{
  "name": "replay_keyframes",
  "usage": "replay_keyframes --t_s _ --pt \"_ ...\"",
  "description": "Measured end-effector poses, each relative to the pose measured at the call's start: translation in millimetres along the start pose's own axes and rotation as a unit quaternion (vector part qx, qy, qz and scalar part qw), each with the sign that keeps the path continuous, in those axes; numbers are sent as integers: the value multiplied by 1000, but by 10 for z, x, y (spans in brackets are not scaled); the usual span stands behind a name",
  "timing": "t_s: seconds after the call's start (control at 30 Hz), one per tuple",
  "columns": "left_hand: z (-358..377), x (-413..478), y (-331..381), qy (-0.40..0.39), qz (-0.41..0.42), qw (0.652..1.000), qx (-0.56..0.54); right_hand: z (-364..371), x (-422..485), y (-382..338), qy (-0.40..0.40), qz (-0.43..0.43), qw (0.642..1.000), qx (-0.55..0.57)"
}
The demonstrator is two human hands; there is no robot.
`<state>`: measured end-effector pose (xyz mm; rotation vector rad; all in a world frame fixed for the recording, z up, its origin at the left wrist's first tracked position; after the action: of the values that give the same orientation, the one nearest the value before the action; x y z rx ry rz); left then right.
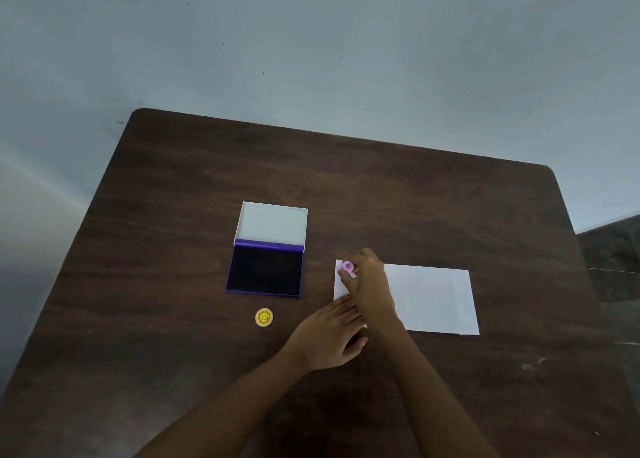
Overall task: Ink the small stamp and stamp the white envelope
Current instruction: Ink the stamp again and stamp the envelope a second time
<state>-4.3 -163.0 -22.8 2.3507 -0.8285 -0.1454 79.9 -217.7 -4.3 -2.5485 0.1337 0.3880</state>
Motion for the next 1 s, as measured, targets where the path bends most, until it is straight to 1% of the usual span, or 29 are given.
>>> replay_keyframes --t_s 0.13,0.43,0.5,0.53,0.57,0.63,0.67,0.73,0.8,0.9,1.0 --pt "-26 11 19 8 9 1000 11 11 -3 -8 1 3 1000 12" --pt "11 12 -4 2 2 1000 12 -16 -39 -3 14 -1 999 43" --pt "27 11 -12 -2 -5 1000 12 -90 -56 42 22 -7 997 78" --pt "30 10 -9 0 -5 1000 15 -136 -55 92 22 2 993 119" --pt "31 11 -5 -1 -3 1000 17 -179 -59 161 15 28 984 176" --pt "39 18 -10 -8 -3 1000 16 -224 -86 334 -8 118 946 302" --pt "46 19 -19 -15 -6 1000 14 -244 -100 416 -13 157 928 338" --pt "66 15 -35 -32 -12 999 11 -284 -111 544 -18 202 906 371" --pt "86 13 -50 -42 -16 999 8 -313 -117 615 -26 221 881 418" --pt "94 12 -55 -47 -21 999 7 -349 -128 636 -32 227 817 529" --pt "110 10 -67 -48 -18 999 16 -346 -141 649 -38 229 775 588"
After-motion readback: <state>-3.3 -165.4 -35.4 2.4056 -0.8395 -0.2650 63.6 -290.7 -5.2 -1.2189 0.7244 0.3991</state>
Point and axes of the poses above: each hand's wrist, its own x-axis towards the middle knuckle, its own z-axis out of the palm, y = z × x, the point moved 6 cm from there along x, towards the middle knuckle, and after that the axes turned 5 degrees about -x, right-handed, at the moved point
